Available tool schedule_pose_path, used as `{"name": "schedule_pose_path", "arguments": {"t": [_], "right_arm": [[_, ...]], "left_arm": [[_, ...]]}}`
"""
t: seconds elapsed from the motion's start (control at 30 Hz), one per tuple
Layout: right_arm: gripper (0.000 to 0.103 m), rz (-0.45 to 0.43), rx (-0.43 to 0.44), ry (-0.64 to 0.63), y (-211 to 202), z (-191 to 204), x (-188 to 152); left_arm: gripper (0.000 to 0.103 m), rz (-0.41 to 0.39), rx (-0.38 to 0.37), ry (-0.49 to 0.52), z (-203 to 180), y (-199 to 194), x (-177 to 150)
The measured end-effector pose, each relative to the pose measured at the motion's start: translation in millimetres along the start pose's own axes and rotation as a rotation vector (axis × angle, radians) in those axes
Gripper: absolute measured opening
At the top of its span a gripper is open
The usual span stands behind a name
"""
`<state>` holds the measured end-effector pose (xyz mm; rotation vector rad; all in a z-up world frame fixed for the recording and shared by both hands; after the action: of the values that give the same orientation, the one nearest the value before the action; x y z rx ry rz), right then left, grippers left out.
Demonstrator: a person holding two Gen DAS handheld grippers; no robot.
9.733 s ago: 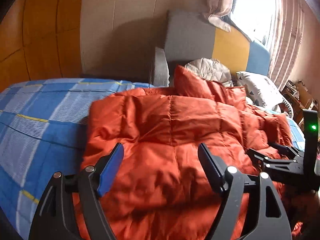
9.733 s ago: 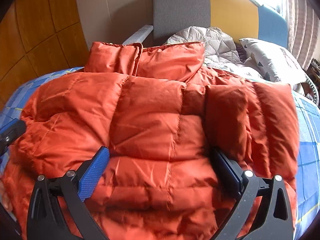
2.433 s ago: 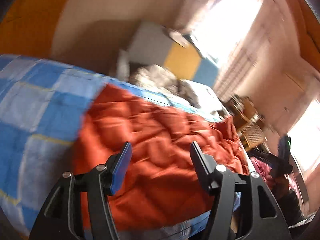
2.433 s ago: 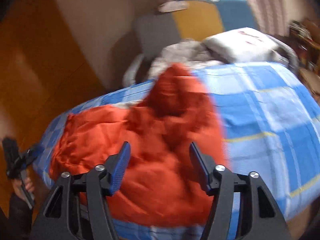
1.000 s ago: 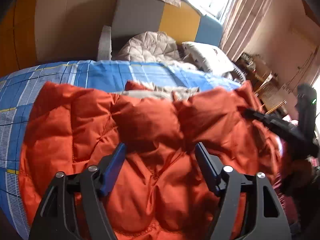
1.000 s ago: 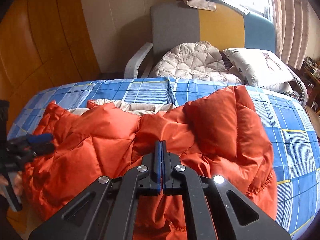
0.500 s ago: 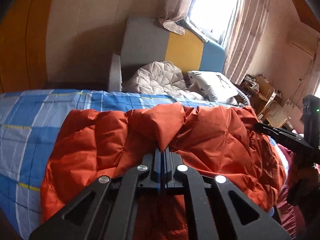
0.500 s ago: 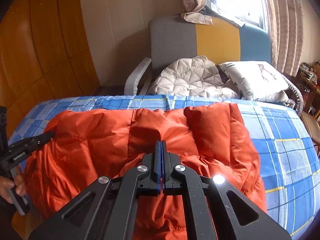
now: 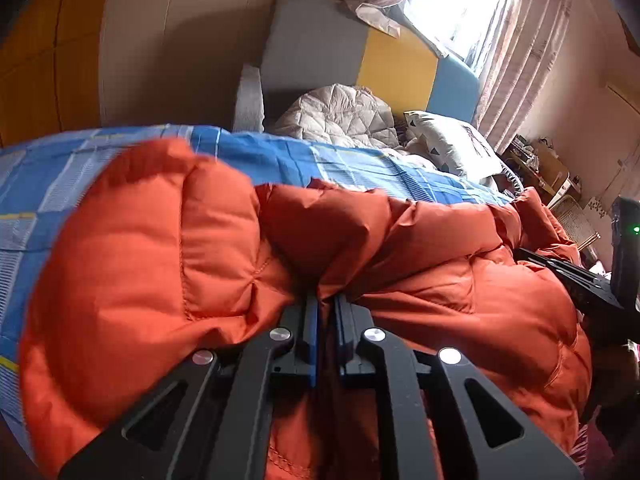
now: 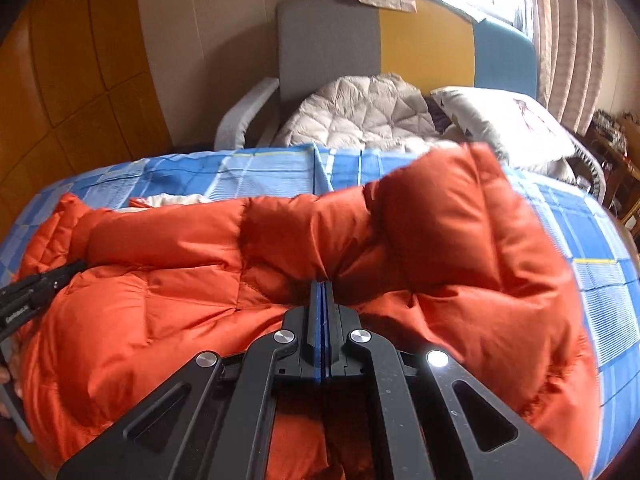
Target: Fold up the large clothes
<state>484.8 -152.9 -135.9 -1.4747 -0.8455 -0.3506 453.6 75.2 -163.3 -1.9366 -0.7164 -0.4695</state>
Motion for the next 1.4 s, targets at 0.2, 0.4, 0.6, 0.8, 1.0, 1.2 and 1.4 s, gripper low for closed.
{"name": "schedule_pose_path", "arguments": {"t": [0.2,0.4,0.6,0.8,1.0,1.2,1.4], "right_arm": [[0.001,0.023,0.034,0.053,30.2,-10.1,-2.7],[0.0,0.01,0.087,0.101,46.0,-10.0,-12.3],[0.0,0.019,0.131,0.141,50.8,-12.6,-15.8],[0.014,0.06,0.156,0.149,34.2,-15.7,-10.7],[0.043,-0.006,0.136,0.134,-1.9,-25.3,6.9],[0.049,-0.043,-0.007,0.153,-19.8,-59.2,13.2],[0.049,0.025,-0.036,0.169,5.3,-77.1,-6.2]], "left_arm": [[0.009,0.006,-0.034,-0.046,5.8,16.2,-4.9],[0.009,0.012,-0.064,-0.071,9.3,22.2,-10.4],[0.009,0.021,-0.042,-0.074,10.4,23.5,-14.6],[0.027,0.031,-0.019,-0.117,2.7,9.7,-6.4],[0.05,-0.059,-0.023,-0.133,-31.4,-20.2,10.4],[0.057,-0.056,0.006,-0.084,-71.6,-12.3,18.9],[0.06,-0.005,0.111,-0.01,-87.7,25.8,11.4]]}}
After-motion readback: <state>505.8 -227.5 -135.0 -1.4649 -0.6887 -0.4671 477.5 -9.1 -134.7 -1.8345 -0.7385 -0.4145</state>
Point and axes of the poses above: each gripper's, at about its wrist camera, not at the fingertips, and y roughly the way its jaws point, z to its left, x to its top, the point moved 9 cm from there along y, roughly the way its jaws point, and after that the axes turned 13 degrees about -y, right-handed, at the moved point
